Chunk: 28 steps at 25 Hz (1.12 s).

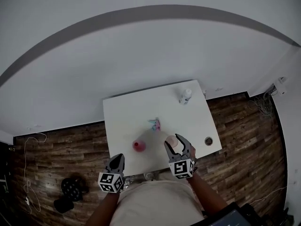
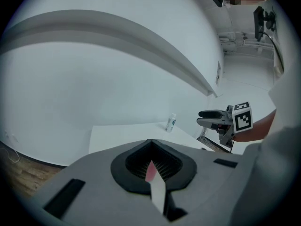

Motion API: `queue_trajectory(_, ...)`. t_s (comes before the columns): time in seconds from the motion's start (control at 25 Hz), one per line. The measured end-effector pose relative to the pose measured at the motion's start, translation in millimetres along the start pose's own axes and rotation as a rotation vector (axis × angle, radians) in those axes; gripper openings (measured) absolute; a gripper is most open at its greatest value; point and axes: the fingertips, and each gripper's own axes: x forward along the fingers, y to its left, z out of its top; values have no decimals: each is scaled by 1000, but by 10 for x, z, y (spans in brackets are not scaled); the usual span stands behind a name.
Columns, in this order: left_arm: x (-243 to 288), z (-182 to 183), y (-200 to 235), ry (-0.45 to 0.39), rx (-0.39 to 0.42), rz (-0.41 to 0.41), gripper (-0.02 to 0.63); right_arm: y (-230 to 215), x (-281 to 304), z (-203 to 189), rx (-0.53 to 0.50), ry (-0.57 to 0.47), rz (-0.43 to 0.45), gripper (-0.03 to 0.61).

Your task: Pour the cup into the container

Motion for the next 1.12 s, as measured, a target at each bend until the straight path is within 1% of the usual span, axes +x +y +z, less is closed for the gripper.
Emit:
queue_trajectory(0.2,-174,-87,80,-7,-8,4,9,223,-146,12,5,-2,6,238)
queue_trajectory(0.4,-315,-186,139,-5,-23,5,9,344,-268,-6,1,10,1,238)
queue_trajectory(0.8,-334,-197,141,-22,-41,-17,9,293,-489,-20,-2,31,-45,238)
queue_trajectory(0.96,-304,-206,46,-18,-26,-40,9,275,-614,-71,7,35,-58,238)
queue_trajectory(1.12,-300,-215,50,-16,-20,-55,9,275,-707,-123,21,44,-80,236)
